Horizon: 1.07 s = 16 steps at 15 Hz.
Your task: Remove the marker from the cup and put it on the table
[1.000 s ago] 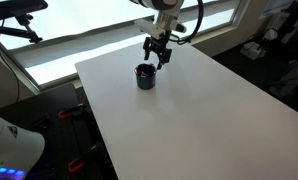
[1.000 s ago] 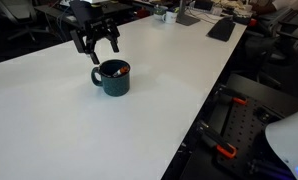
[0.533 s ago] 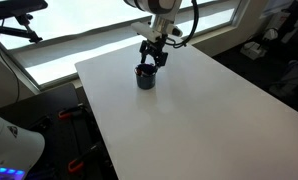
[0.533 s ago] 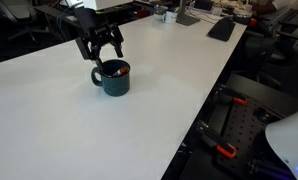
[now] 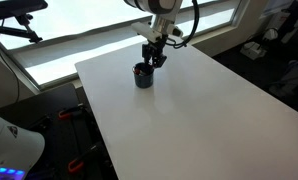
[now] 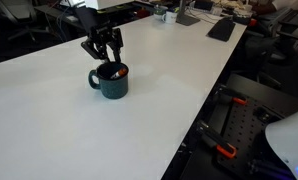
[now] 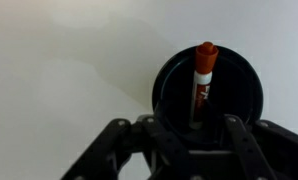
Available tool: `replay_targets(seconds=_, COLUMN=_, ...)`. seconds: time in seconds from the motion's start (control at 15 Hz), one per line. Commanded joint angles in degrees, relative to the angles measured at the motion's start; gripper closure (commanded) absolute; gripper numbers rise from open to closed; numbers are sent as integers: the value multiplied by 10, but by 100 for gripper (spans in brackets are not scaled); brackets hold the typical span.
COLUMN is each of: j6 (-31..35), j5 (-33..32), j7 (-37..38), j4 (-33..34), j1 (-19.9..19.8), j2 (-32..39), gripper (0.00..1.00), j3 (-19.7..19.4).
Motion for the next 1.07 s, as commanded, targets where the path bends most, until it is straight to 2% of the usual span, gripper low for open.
replay_targets(seconds=0.0, j6=5, j5=-5, j7=22, j4=-16, j1=5, j2=-18, gripper=30, j3=-1)
replay_targets(seconds=0.27, j6=9, j5=1, j7=16, j4=-25, j1=4, j2=-38, gripper=3, j3=6)
replay_targets(seconds=0.33, j6=8, j5=1, j7=16, j4=-25, j1=5, j2=-39, gripper=0, j3=7)
replay_targets(seconds=0.53, j6=10, j5=-3, j7=20, j4=-28, j1=8, j2=-43, gripper=0, j3=6)
replay_targets(seconds=0.6, j6=11, j5=-3, j7=20, j4=-29, j1=8, j2=-44, gripper=23, j3=6)
replay_targets(seconds=0.73, j6=11, j5=-3, j7=21, j4=-30, j1=10, j2=-44, gripper=31, j3=6)
replay_targets(seconds=0.93, j6=11, j5=-4, j7=21, j4=-33, j1=12, j2=-44, gripper=54, j3=6)
replay_targets(seconds=1.0, j6=11, j5=-4, j7=22, j4=-34, j1=12, j2=-43, gripper=48, j3=6)
